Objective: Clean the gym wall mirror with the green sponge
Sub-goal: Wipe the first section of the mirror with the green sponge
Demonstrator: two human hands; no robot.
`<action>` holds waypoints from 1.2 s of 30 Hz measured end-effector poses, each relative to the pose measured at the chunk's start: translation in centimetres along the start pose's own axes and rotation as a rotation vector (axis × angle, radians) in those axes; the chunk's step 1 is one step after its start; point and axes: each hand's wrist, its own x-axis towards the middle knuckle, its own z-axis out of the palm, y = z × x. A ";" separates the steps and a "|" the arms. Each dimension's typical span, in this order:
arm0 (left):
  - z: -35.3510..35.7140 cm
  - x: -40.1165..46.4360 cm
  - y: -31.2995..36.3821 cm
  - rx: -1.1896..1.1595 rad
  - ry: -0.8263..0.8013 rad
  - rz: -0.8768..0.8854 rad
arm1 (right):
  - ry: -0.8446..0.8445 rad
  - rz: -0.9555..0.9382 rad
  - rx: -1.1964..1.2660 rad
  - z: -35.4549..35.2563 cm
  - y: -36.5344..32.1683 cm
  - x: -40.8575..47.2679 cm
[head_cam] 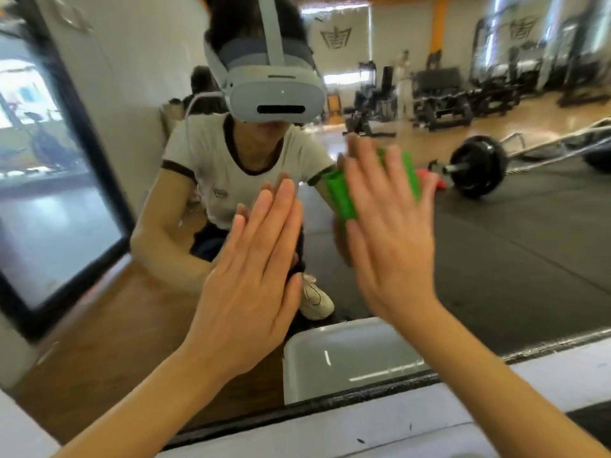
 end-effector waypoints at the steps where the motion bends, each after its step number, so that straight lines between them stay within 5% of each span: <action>1: -0.7 -0.6 -0.9 0.023 0.007 -0.018 | 0.021 0.075 -0.016 -0.4 1.8 -0.6; 5: -3.4 -3.7 -5.6 0.126 0.033 -0.130 | 0.208 0.748 -0.031 -2.8 4.5 1.7; 7: -3.8 -4.7 -6.7 0.137 0.045 -0.148 | -0.029 0.970 -0.033 -3.0 1.1 3.8; 9: -3.5 -4.9 -6.8 0.129 0.062 -0.150 | -0.184 0.712 0.081 -1.6 -4.7 3.7; 11: -3.2 -5.0 -6.6 0.127 0.064 -0.158 | -0.266 0.176 0.133 1.2 -9.6 0.9; 13: -3.1 -5.1 -6.8 0.133 0.068 -0.156 | -0.199 -0.169 0.038 3.3 -8.7 -1.5; 15: -3.1 -5.3 -7.0 0.146 0.075 -0.160 | -0.095 -0.157 -0.059 3.2 -5.2 -1.9; 19: -2.8 -5.2 -7.0 0.161 0.093 -0.164 | 0.123 0.394 -0.018 0.4 -0.7 -2.3; 22: -2.6 -5.3 -7.1 0.174 0.088 -0.155 | 0.185 0.724 0.024 1.8 -4.6 -0.8; 27: -2.9 -5.3 -7.1 0.166 0.087 -0.146 | -0.055 -0.100 -0.086 6.6 -11.9 -6.5; 29: -3.0 -5.3 -7.1 0.169 0.078 -0.151 | -0.082 -0.192 -0.107 5.7 -9.4 -6.9; 31: -2.9 -5.3 -7.1 0.179 0.069 -0.157 | -0.037 0.014 -0.129 3.5 -6.1 -5.8; 34: -2.6 -5.2 -7.0 0.206 0.087 -0.174 | 0.083 0.708 0.005 1.8 -1.9 -3.5; 36: -2.4 -5.2 -6.9 0.216 0.095 -0.181 | 0.167 0.789 0.007 3.1 -4.1 -3.6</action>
